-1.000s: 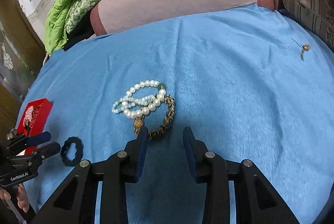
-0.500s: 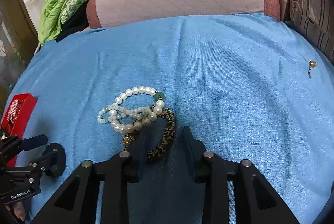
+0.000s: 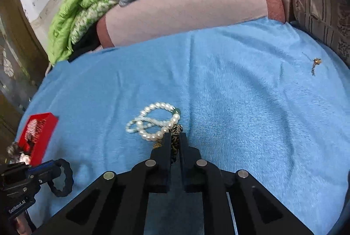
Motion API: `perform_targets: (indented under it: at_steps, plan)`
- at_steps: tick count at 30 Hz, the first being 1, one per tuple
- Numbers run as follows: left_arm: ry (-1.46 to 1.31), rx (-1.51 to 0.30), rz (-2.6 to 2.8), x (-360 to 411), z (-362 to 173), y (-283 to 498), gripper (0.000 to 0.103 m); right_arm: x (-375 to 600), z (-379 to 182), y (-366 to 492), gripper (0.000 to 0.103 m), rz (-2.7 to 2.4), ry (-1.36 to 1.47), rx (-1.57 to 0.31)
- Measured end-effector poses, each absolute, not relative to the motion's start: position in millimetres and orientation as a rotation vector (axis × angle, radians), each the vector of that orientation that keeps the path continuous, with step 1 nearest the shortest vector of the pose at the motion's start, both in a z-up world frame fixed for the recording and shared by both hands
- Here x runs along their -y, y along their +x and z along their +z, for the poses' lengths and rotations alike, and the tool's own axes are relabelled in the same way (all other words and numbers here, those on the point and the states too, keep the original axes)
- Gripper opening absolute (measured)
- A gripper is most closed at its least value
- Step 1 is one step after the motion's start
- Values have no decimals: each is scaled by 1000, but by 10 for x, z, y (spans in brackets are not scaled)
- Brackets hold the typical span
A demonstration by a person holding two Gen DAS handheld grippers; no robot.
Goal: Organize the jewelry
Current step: 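Grasp the black rubber ring with the left tool while the right tool grasps the pearl and leopard bracelets, then carry the black ring and leopard bracelet over the red tray and open both tools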
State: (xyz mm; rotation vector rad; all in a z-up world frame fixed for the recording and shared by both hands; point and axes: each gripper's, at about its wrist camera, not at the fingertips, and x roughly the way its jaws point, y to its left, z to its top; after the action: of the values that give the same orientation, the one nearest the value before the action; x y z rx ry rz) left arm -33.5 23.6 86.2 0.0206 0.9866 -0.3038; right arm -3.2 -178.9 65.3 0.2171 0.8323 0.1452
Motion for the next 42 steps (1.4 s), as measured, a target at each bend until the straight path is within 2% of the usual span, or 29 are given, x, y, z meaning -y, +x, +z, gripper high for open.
perform_targets:
  at_steps: [11, 24, 42]
  plan:
    - [-17, -917, -271, -414, 1193, -799, 9, 1608, 1011, -550, 8, 198, 209, -754]
    - [-48, -862, -143, -1080, 1326, -1136, 9, 1014, 1042, -965, 8, 285, 148, -778]
    - [-97, -863, 153, -2966, 1381, -710, 9, -366, 1272, -569, 8, 511, 43, -821]
